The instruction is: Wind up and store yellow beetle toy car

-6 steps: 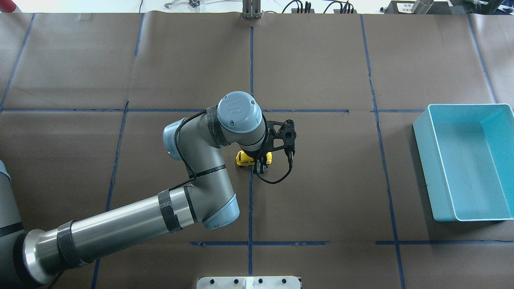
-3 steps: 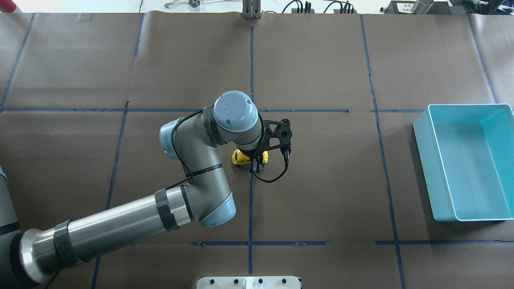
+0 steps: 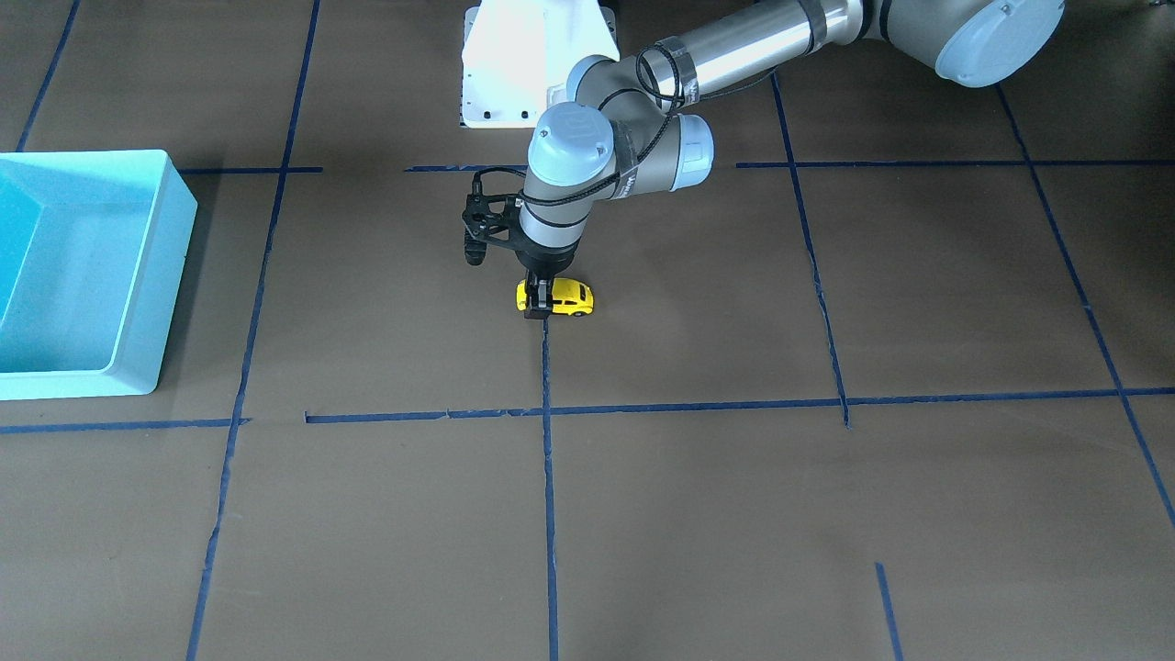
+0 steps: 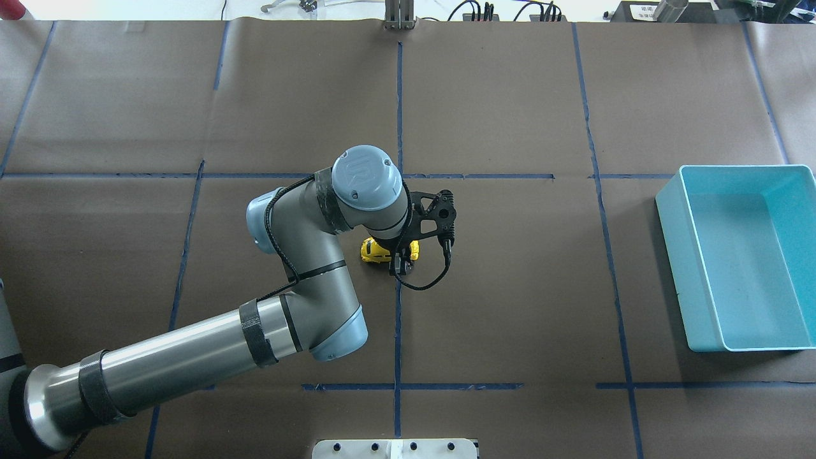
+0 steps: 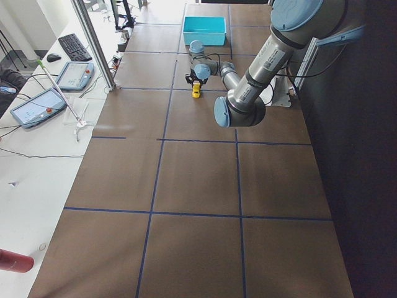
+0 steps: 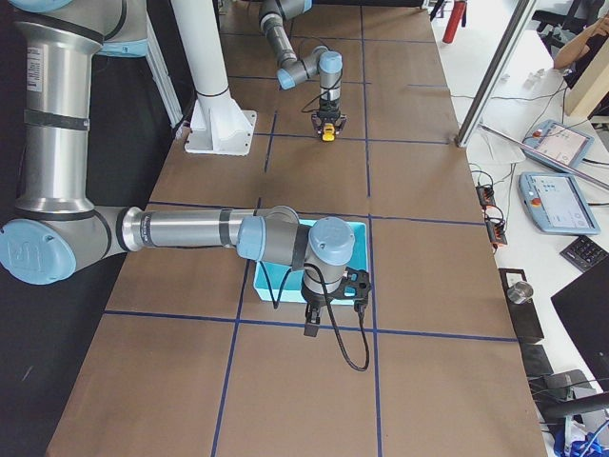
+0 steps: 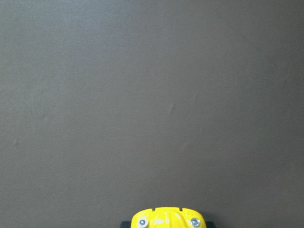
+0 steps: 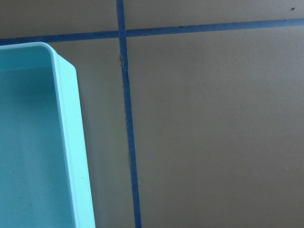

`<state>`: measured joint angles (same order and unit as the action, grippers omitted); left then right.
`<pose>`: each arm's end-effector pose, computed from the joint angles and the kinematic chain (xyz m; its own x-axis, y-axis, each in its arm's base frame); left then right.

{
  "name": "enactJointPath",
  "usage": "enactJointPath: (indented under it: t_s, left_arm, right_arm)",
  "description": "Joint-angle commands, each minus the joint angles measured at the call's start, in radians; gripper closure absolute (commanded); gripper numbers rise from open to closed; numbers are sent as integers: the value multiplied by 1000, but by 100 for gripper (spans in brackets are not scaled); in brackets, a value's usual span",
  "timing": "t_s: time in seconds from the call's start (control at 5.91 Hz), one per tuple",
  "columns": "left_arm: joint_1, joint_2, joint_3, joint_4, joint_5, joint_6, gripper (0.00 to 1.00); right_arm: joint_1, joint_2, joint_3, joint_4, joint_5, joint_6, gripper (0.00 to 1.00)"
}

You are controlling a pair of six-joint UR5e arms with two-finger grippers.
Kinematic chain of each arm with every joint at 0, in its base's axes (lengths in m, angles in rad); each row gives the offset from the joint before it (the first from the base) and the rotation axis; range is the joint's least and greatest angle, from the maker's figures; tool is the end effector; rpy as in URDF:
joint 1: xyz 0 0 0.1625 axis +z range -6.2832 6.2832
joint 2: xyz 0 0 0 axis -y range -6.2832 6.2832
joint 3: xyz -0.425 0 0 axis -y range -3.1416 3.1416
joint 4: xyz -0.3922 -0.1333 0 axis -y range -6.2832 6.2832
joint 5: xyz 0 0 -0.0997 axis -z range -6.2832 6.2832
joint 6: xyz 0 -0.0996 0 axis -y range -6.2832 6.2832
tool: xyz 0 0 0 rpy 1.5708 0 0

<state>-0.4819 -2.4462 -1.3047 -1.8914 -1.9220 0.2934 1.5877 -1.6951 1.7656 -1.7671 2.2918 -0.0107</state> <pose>0.6475 -0.4504 0.1863 0.0294 0.9990 0.0349 -0.5624 -0.0123 0.8268 0.0748 -0.4269 0.6433 0.7498 0.0849 0.6562 -0.0087 0.9929 -0.1185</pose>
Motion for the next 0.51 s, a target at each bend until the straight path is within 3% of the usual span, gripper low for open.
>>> enactJointPath:
  t_s: [0.0, 0.34]
  left_arm:
    - [-20, 15, -8, -1, -44, 0, 100]
    - [-20, 32, -21, -2, -49, 0, 100]
  right_arm:
    - [0, 0, 0, 0, 2, 0, 0]
    - [0, 0, 2, 0, 3, 1, 0]
